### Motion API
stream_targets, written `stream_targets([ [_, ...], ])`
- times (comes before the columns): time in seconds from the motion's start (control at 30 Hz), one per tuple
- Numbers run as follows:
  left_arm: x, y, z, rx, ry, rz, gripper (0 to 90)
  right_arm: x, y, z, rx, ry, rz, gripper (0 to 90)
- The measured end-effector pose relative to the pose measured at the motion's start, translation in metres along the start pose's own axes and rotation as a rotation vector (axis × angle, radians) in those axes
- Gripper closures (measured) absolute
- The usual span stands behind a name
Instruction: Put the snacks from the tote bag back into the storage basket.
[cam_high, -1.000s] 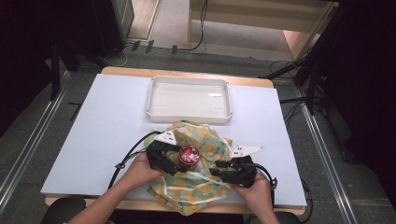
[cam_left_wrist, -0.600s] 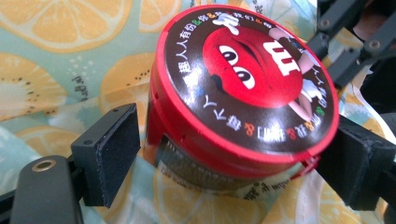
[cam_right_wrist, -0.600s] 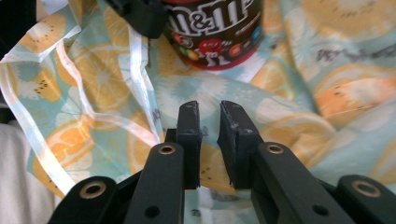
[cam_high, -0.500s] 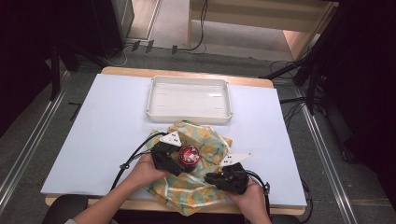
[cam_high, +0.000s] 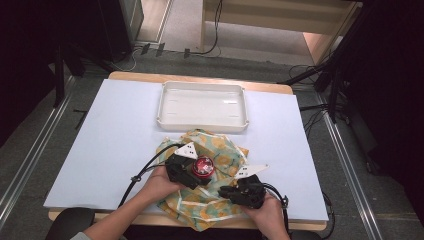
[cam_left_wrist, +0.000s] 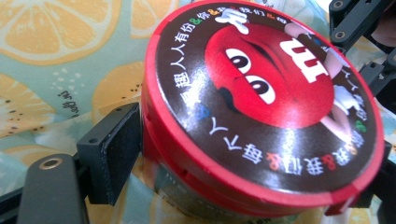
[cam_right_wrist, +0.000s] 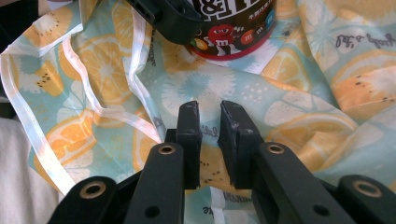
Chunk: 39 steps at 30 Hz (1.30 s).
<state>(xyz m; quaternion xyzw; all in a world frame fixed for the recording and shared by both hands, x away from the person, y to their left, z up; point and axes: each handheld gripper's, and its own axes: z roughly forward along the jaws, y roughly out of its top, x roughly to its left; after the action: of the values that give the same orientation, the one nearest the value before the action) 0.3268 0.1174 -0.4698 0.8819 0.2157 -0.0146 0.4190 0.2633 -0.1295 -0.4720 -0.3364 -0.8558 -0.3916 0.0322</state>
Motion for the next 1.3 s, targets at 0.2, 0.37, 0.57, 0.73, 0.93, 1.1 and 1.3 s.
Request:
stream_targets([
  [0.2,-0.003,0.002,-0.005,-0.014,0.037,0.028,21.5,-0.001,0.001,0.001,0.002,0.002,-0.003,77.1],
  [0.37,0.002,0.003,-0.012,-0.038,0.016,-0.031,25.7,-0.001,0.001,0.001,0.000,0.003,-0.006,76.5],
  [0.57,-0.001,0.006,-0.015,-0.033,0.022,-0.010,25.8,-0.001,0.001,0.001,-0.005,0.002,-0.008,74.8],
  [0.73,-0.002,0.012,-0.026,-0.056,0.012,-0.029,25.8,-0.001,0.002,0.000,-0.013,-0.001,-0.017,73.6],
  [0.93,-0.005,0.017,-0.036,-0.052,0.009,-0.035,25.8,-0.002,0.002,0.000,-0.015,-0.003,-0.022,73.0],
  [1.1,-0.008,0.020,-0.041,-0.038,0.012,-0.038,25.8,-0.002,0.003,-0.001,-0.020,-0.009,-0.026,71.9],
  [1.3,-0.009,0.023,-0.051,-0.038,0.012,-0.055,25.8,-0.003,0.003,-0.001,-0.029,-0.010,-0.027,70.5],
])
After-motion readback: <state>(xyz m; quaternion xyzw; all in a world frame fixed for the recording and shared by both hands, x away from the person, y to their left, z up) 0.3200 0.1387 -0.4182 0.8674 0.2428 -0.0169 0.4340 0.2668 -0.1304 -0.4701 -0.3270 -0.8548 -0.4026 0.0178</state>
